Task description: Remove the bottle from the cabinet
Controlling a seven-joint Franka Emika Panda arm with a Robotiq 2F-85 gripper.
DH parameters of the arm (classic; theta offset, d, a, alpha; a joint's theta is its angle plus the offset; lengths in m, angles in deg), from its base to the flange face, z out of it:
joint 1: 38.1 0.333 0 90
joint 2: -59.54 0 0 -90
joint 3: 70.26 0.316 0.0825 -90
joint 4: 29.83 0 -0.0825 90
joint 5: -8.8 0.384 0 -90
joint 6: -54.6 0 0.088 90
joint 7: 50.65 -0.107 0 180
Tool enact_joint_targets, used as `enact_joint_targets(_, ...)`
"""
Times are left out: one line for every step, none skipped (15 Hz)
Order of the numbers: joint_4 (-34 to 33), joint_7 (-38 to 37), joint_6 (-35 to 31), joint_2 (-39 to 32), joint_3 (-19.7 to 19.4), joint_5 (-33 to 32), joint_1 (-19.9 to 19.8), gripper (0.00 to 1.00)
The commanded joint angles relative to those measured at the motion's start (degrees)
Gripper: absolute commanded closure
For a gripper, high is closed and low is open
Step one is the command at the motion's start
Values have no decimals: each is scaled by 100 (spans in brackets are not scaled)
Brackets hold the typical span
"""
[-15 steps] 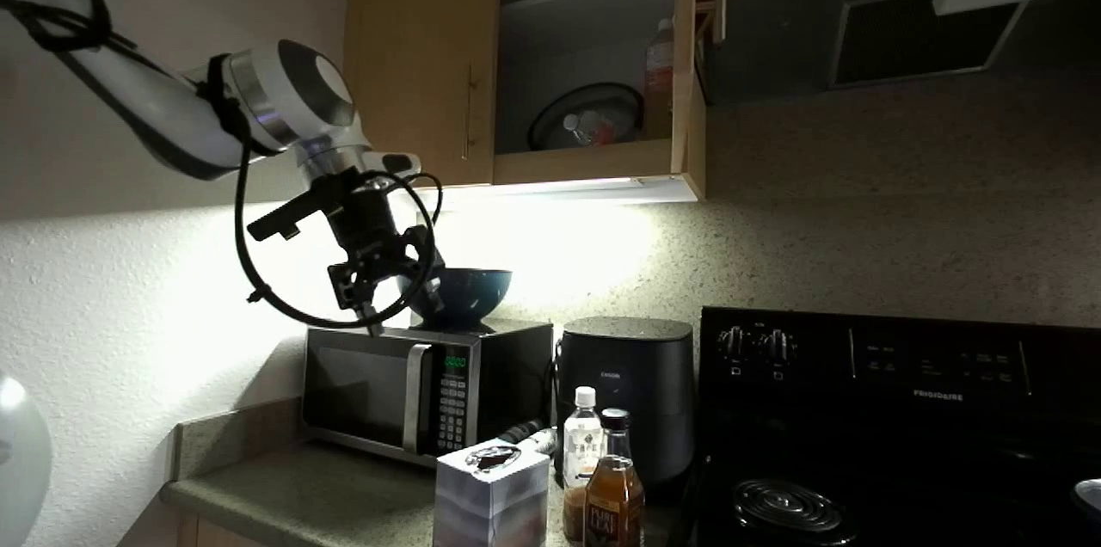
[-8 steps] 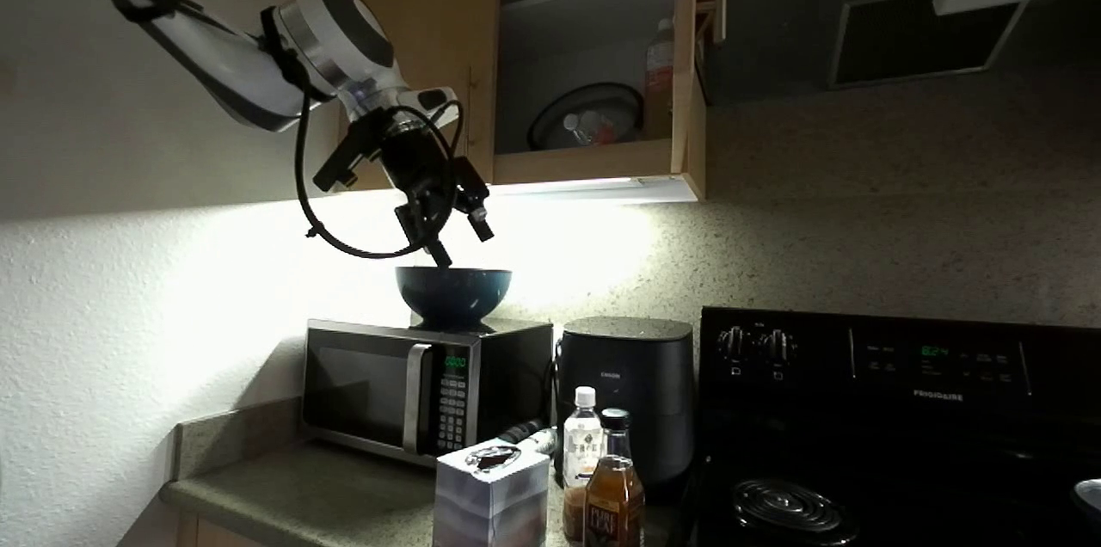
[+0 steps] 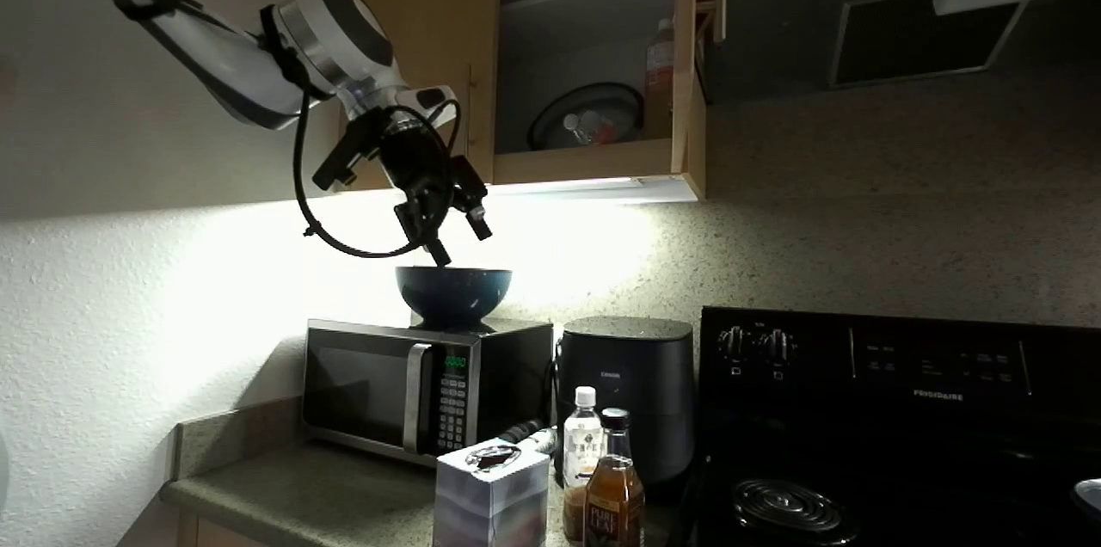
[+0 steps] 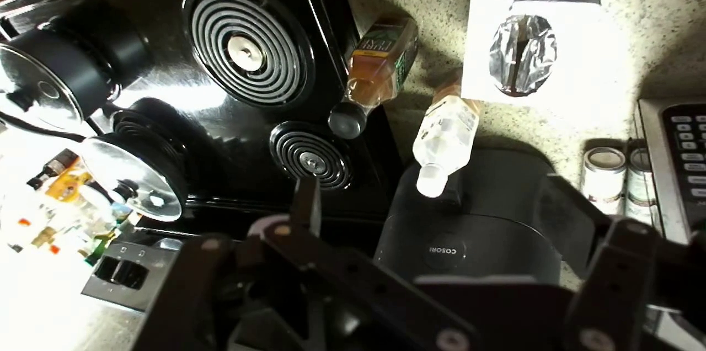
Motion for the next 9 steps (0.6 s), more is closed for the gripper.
enact_joint_targets(-742,346,324,-470,-232,-166,103,0)
enact_joint_targets(-998,447,411,-607,-259,-246,78,0)
enact_joint_targets(-1365,425,576,-828,-241,-438,-6,0)
enact_joint_targets(-1681,448,684,-1017,-279,-578,-12,0)
enact_joint_targets(-2058,468,822,-1254,-314,-727,-11,0)
enact_joint_targets(-2394,439,958,-1484,-330,-914,-4,0)
enact_joint_targets(-2752,414,1105,-1726,-364,-1115,19,0)
enact_joint_targets(-3123,399,1260,-1968,-417,-1277,66,0)
enact_joint_targets(-3462,333,1393,-2199,-461,-1502,113,0)
